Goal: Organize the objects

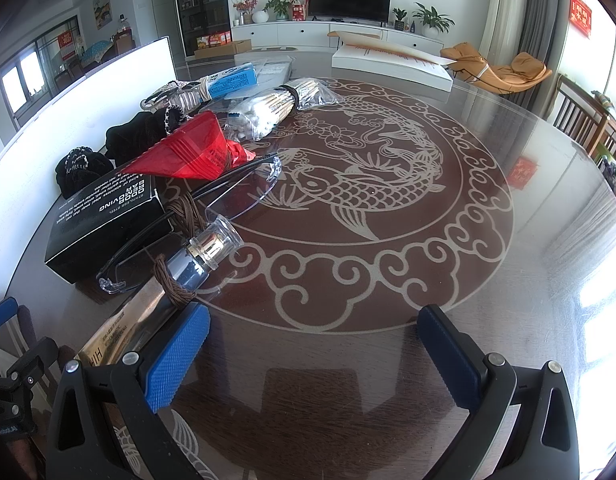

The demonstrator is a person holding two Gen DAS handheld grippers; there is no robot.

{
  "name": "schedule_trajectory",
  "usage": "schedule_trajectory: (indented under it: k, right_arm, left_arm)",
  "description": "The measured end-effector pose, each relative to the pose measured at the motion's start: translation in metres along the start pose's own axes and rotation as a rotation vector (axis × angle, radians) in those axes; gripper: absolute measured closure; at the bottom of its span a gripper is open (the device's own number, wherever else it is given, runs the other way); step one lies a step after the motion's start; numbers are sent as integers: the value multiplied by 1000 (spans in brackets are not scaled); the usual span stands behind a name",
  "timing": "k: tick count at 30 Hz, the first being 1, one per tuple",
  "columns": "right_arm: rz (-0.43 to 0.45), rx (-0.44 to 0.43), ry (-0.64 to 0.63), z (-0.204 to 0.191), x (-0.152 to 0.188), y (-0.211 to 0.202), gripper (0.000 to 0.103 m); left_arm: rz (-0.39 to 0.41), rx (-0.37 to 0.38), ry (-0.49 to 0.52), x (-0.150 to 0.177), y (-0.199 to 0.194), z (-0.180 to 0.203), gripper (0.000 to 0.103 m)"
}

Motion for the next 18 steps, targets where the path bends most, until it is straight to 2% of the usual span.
schedule_trajectory:
  k: [4, 6, 7, 11, 15, 18]
  right_arm:
    - [-1, 0, -4, 0, 0, 0, 0]
    - [-52, -25, -21, 3, -2, 2, 0]
    - [-73, -10, 6, 8, -3, 0, 0]
    - [0, -53, 119, 18, -10, -34, 0]
    - [-28, -131, 44, -17, -23, -36, 0]
    - [-85, -165, 32, -46, -26, -18, 0]
  left_arm:
    - [-22, 16, -11, 3, -5, -7, 0]
    - [-21, 56, -40, 4, -10, -12, 0]
    - [-15, 69, -53, 3, -12, -15, 0]
    - [35, 68, -62, 0, -23, -21, 0]
    - [71, 70, -74, -6, -28, -22, 0]
    - [81, 79, -91, -7, -30, -23, 0]
Point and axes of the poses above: each gripper's, at about its wrist camera, not at the fingertips, and y roughly the way its jaws point, z to its right, x to its underside, the point moved 5 cm from there along y, roughly the way its jaws point, and after that the axes turned 8 degrees about -y, right-handed, at the moved point
